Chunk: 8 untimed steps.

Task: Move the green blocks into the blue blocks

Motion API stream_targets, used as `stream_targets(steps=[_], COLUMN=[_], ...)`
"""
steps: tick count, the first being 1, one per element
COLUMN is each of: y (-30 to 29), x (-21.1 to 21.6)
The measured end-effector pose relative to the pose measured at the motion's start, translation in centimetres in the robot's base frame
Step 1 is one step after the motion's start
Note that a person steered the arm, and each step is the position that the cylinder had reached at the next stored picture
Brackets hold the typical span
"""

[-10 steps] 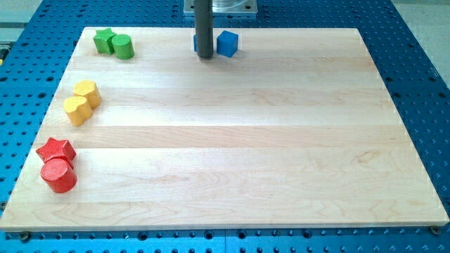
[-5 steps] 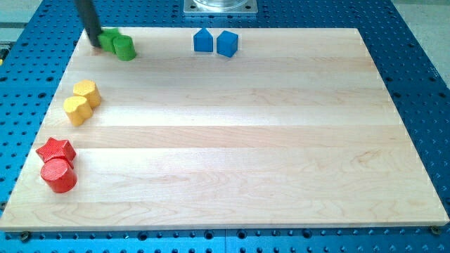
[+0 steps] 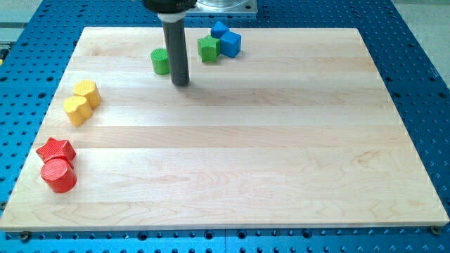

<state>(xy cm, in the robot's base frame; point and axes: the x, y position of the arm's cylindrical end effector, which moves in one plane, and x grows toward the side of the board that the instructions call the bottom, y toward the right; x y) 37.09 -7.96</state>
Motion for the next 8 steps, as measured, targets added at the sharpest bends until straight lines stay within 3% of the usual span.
stream_targets(steps=[1, 2, 4, 5, 6, 7, 8], y=[-7.3, -8.1, -2.7, -3.7, -0.7, 1.8, 9.3], x=[-0.7, -4.5, -6.9, -13.6, -17.8, -17.7, -17.8])
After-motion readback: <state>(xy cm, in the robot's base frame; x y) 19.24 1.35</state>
